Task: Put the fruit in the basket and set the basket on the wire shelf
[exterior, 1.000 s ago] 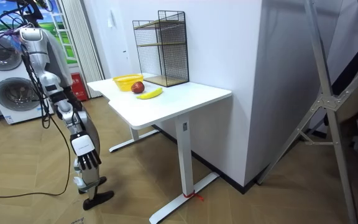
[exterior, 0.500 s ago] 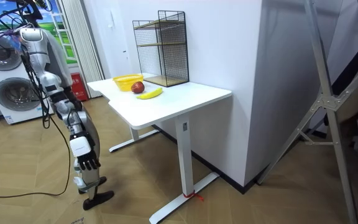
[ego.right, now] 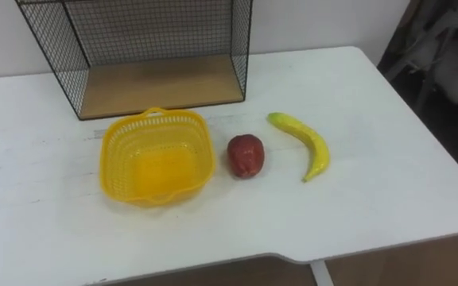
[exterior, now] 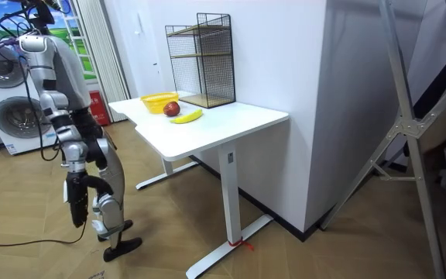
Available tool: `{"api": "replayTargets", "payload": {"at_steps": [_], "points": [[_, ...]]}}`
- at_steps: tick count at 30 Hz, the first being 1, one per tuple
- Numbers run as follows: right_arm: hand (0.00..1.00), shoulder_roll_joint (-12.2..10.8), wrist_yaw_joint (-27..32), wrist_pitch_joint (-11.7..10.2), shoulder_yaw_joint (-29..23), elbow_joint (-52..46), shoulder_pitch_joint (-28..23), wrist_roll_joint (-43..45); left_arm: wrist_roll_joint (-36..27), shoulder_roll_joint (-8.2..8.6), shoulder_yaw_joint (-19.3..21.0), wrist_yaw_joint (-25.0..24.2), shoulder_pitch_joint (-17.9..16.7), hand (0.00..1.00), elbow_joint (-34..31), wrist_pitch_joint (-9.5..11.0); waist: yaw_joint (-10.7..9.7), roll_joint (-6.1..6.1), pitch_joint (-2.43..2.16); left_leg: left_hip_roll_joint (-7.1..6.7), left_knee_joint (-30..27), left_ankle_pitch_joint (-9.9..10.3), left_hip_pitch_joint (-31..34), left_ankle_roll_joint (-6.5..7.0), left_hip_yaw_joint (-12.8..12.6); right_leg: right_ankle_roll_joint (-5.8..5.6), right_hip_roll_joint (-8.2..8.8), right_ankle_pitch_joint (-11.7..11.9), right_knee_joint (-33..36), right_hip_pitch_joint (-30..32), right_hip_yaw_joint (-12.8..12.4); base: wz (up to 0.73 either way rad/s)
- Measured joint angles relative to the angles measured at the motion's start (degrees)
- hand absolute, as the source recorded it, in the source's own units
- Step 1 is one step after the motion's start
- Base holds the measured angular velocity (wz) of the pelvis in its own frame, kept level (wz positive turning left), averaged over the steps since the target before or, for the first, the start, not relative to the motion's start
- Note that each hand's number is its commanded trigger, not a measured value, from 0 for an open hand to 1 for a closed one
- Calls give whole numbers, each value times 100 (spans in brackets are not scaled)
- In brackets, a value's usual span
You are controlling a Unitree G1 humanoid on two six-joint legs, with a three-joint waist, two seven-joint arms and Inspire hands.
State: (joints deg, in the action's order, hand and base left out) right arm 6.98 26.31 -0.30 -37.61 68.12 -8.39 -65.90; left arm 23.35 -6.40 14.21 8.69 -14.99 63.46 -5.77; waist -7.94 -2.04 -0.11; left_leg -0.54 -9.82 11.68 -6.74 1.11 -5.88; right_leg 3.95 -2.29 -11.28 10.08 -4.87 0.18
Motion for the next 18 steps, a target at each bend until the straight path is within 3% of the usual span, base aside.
{"api": "replayTargets", "payload": {"at_steps": [2, 5, 9, 10, 15, 18], "points": [[0, 47, 293, -134, -432, -330, 56, -112, -5, -15, 163, -1, -16, 0, -106, 4, -3, -19, -8, -17, -1, 0, -1, 1, 3, -15, 17, -15, 66, 31, -2, 0], [0, 65, 668, -290, -624, -829, 195, -109, -6, -97, 169, 1, -27, 0, -164, 28, -14, -48, -7, -20, 22, -2, 15, 3, 4, -18, 18, -16, 82, 66, 1, 0], [0, 126, 1305, -296, -643, -1605, 376, 251, 56, -184, 137, 1, -42, 0, -181, 44, -22, -75, 11, -23, 28, -3, 65, 4, -3, -25, 11, -16, 86, 123, -10, 1], [0, 130, 1527, -298, -635, -2102, 379, 659, 62, -184, 134, 1, -46, 0, -290, 44, -4, -92, -1, -28, 27, -3, 118, 6, -5, -35, 15, -22, 105, 185, 0, 0], [0, 282, 2392, -517, -171, -4066, 527, 2757, 116, -222, 37, 1, -46, 0, -408, 113, 77, -78, 51, -31, 16, -12, 256, 18, -3, -35, 4, -28, 238, 400, -42, -4], [0, 508, 2684, -600, 410, -4948, 522, 3920, 117, -257, -360, 1, -8, 0, -433, 128, 186, -75, 51, -17, 14, -12, 264, 18, -22, -15, -3, -11, 184, 394, -16, 0]]}}
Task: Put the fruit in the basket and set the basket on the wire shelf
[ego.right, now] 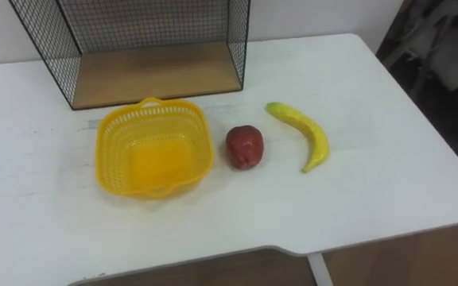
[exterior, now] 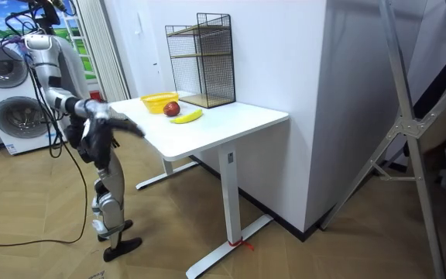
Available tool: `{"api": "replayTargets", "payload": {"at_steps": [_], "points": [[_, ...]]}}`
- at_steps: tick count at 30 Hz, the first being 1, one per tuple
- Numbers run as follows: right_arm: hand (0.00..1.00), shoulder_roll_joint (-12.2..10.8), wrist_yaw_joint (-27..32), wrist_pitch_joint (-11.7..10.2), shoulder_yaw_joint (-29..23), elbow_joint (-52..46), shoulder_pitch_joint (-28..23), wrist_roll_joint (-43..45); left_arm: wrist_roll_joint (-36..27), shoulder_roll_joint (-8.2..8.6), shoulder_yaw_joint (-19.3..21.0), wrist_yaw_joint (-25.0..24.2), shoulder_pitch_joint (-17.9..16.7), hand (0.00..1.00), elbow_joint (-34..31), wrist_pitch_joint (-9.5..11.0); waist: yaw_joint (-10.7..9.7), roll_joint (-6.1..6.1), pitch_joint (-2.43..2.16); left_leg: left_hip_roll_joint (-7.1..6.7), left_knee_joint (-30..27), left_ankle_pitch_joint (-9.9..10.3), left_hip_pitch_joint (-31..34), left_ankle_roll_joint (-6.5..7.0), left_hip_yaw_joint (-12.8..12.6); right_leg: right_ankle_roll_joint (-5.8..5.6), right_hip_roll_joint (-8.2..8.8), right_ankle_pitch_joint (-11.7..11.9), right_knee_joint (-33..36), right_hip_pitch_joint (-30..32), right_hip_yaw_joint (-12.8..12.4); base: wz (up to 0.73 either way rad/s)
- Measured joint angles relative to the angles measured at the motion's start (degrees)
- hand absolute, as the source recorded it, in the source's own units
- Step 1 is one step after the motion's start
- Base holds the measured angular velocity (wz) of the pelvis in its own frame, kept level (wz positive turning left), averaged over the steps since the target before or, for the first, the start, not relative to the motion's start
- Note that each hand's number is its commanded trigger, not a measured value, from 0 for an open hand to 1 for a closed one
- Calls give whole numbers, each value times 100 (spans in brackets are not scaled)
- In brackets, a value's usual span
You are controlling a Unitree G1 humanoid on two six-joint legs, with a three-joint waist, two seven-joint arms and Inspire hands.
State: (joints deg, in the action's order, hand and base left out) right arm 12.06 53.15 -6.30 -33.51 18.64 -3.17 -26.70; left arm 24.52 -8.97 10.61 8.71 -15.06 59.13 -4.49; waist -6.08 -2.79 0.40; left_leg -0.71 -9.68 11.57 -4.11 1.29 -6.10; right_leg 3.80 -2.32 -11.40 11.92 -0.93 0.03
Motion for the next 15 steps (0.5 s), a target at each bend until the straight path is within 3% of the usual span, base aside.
{"api": "replayTargets", "payload": {"at_steps": [2, 7, 15], "points": [[0, -12, 93, -5, 378, -813, -88, 660, -9, -1, -170, 0, 13, 0, 5, 41, 118, 11, -13, 8, 1, 0, 9, -1, -7, 6, -27, 4, -23, 1, -33, -2], [0, 9, 109, -66, 936, -1567, -93, 1768, -18, -9, -425, 0, 5, 0, 8, 79, 234, 22, -34, 9, 9, 0, 34, -1, 1, 13, -8, 10, -100, -14, -6, 3], [0, 241, -610, -185, 1497, -2253, -84, 2244, -14, -8, -523, -37, 43, 0, 69, 204, 348, -8, -40, 9, 31, 0, 30, -2, 6, 22, 3, 24, -110, -30, 16, -1]]}}
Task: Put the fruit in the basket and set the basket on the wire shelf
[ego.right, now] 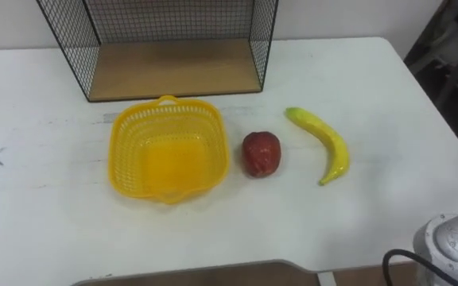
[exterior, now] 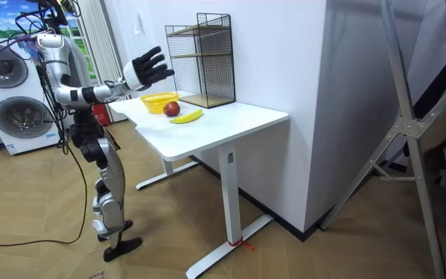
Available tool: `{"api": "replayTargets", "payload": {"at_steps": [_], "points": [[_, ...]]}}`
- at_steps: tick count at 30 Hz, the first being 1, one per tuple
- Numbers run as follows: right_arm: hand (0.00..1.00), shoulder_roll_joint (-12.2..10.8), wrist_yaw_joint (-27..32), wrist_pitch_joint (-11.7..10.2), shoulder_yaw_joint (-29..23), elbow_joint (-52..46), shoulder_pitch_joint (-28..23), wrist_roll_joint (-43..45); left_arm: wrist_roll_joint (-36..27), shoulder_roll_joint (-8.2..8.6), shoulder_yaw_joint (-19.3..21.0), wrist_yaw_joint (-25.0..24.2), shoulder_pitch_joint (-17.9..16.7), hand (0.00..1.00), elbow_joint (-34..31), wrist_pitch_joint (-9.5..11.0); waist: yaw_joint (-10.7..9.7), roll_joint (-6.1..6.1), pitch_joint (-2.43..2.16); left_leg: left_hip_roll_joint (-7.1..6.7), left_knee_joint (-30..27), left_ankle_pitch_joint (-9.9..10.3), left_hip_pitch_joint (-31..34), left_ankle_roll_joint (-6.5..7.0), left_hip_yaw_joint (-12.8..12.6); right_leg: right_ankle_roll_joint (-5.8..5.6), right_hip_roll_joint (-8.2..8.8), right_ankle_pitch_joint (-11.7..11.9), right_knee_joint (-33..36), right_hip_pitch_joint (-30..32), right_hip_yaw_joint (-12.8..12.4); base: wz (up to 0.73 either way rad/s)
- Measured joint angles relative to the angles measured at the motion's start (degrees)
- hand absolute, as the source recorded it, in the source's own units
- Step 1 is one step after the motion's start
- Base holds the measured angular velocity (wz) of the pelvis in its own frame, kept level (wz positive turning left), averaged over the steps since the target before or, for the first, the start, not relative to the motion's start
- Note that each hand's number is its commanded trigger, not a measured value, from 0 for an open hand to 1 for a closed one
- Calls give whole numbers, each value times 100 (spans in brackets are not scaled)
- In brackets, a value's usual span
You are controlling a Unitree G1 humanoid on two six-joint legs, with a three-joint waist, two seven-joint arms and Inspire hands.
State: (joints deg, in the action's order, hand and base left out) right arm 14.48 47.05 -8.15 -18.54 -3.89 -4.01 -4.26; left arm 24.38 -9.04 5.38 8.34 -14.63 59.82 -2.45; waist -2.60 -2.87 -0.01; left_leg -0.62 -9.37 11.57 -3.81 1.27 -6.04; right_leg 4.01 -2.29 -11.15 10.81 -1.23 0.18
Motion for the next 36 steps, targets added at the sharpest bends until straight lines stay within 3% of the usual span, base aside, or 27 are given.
{"api": "replayTargets", "payload": {"at_steps": [3, 4, 8, 20, 36], "points": [[0, 54, -481, -1, 212, 32, 3, 10, 3, 1, -9, -3, 6, 0, -2, -1, 0, -1, 10, 7, 1, 0, -23, 0, 7, 2, -1, 2, 2, -24, -2, 0], [0, 54, -699, 1, 295, 93, 3, 10, 2, 2, -13, -4, 5, 0, -2, -1, -1, -11, 35, 26, 3, 0, -66, 0, 8, 3, 2, 2, -4, -68, -1, 0], [0, 149, -1431, 61, 521, 292, -1, 7, 2, 1, -9, -4, -15, 0, -12, 5, 21, -57, 64, 43, 4, 2, -70, -2, -6, 2, 5, 1, -18, -72, -4, 0], [0, 165, -2857, 72, 1050, 624, -177, 66, 40, -27, -165, 36, -20, 0, -70, 47, 92, -114, 10, 34, 4, 1, -96, -2, -16, -14, 11, 28, -59, -114, -11, -1], [0, 161, -3974, 191, 1689, 769, -186, 678, 8, -55, -441, -5, 20, 0, -13, 33, 173, -105, 22, 40, -4, 2, -165, -2, 13, -15, 15, 27, -33, -169, 14, 1]]}}
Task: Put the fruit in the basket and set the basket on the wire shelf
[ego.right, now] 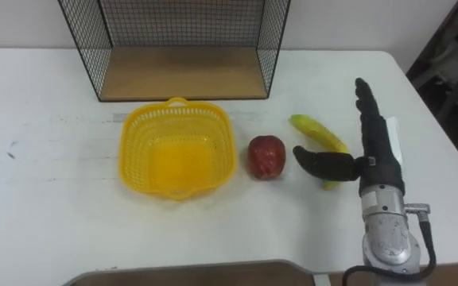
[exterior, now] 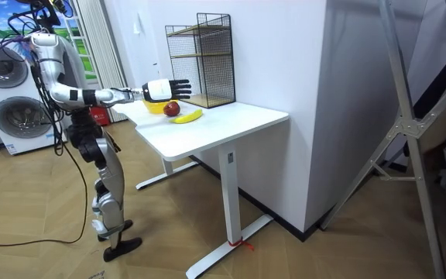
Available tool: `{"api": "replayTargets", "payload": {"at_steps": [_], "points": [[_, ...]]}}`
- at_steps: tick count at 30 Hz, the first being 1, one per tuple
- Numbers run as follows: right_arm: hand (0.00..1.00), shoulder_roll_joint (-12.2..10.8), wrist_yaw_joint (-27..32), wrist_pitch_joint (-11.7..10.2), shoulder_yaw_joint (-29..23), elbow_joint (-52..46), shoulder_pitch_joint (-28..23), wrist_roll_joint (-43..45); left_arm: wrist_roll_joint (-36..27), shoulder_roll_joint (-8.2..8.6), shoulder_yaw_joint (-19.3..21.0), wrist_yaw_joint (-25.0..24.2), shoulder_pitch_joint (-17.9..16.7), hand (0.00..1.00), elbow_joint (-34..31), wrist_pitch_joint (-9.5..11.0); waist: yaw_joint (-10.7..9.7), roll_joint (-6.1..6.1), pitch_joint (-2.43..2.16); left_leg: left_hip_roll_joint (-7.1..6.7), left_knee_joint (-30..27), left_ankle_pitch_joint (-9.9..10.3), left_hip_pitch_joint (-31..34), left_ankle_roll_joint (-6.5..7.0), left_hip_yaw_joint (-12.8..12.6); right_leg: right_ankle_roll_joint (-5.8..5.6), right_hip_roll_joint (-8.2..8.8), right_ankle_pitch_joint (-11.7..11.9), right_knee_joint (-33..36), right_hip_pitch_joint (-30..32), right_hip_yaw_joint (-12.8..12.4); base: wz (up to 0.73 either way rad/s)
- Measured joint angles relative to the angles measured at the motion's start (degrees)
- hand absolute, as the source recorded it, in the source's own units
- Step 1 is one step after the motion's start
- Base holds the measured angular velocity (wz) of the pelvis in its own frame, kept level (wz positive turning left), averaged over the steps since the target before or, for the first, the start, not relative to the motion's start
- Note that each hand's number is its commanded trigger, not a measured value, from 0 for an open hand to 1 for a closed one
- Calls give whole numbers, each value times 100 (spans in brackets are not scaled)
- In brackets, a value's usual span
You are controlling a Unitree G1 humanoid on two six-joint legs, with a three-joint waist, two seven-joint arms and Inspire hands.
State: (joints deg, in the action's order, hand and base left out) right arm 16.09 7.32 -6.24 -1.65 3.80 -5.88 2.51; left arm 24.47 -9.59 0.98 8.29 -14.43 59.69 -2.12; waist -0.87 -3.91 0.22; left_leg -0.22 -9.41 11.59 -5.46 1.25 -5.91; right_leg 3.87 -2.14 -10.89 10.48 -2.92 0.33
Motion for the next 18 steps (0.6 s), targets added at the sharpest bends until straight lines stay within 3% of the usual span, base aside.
{"api": "replayTargets", "payload": {"at_steps": [8, 18], "points": [[0, -12, -495, 6, 51, -5, 12, 822, 28, -7, -10, -2, 52, 0, -19, 0, -6, -2, -16, 2, -5, 0, 5, 0, -9, 1, -3, 1, 29, -3, 5, 0], [0, -13, -906, 11, 54, -14, 34, 910, 27, -22, -11, -3, 152, 0, -14, 25, 19, -64, -44, 11, -1, 0, 4, 0, 1, 5, -4, 5, 26, -20, 32, 0]]}}
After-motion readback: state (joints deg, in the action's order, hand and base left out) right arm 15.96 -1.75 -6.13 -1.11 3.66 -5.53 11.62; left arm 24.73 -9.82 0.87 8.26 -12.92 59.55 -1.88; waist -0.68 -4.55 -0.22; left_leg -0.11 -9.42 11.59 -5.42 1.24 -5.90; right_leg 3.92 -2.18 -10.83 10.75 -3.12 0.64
